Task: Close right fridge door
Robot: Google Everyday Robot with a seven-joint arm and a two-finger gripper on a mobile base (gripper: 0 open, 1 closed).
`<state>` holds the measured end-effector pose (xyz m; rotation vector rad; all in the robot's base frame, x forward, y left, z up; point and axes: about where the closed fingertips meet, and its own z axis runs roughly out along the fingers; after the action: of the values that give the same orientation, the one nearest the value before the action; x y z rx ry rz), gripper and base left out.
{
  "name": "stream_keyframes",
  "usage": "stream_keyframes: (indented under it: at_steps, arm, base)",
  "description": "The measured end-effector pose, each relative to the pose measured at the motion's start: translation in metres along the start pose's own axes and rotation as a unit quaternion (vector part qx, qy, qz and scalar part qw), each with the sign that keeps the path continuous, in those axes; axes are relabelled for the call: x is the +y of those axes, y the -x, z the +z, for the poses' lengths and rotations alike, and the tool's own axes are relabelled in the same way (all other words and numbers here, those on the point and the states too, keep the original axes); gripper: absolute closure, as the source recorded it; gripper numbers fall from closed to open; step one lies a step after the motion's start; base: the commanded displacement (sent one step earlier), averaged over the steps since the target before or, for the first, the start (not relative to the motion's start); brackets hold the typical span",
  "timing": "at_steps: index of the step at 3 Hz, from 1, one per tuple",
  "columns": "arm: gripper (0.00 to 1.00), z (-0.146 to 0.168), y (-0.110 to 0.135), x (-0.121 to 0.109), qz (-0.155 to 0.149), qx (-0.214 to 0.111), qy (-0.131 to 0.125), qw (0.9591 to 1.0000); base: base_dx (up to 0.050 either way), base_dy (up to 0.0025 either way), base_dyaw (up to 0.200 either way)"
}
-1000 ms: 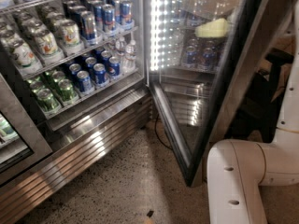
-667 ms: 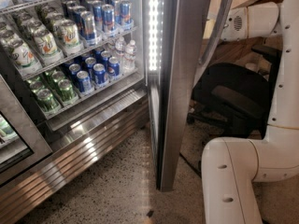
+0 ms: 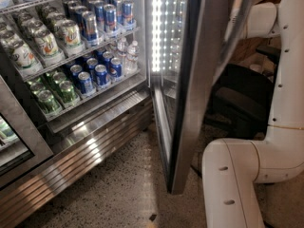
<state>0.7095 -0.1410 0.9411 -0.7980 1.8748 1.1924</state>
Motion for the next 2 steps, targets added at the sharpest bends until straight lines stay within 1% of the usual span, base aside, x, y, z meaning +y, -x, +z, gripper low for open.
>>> stream_keyframes:
  at_steps: [1, 2]
  arm:
    - [1.0, 0.0141, 0.0027, 0.0033, -0.006, 0.01, 0.021, 0.9997]
    - [1.0, 0.013, 0.003, 0.0023, -0.006, 0.01, 0.021, 0.9997]
  base:
    - [0.0, 0.0, 0.0]
    - [0.0, 0.0, 0.0]
